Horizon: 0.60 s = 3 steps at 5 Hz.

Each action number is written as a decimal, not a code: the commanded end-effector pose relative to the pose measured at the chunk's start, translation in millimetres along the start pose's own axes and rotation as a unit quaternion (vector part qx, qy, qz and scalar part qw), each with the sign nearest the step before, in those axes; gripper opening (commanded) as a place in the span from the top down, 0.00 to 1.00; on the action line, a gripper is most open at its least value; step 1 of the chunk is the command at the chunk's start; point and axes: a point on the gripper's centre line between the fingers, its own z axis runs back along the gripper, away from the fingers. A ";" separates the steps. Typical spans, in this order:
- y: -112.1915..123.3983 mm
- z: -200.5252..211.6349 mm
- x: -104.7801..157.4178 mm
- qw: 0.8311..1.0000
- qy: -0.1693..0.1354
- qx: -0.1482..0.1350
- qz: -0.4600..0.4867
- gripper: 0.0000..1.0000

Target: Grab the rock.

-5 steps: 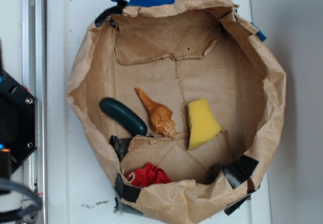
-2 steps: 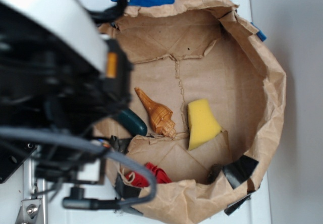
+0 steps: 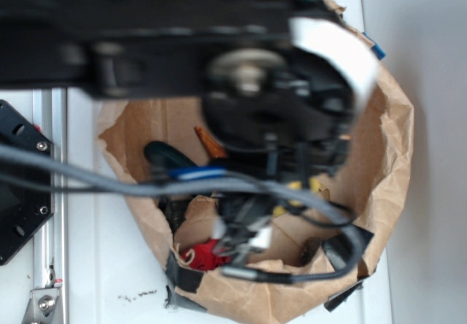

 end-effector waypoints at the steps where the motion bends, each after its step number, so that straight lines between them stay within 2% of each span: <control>1: -12.9 -7.1 27.1 0.989 -0.044 -0.019 -0.137 0.00; 2: -12.4 -7.0 17.7 0.977 -0.057 -0.035 -0.204 0.00; 3: -12.4 -7.0 17.7 0.977 -0.057 -0.035 -0.204 0.00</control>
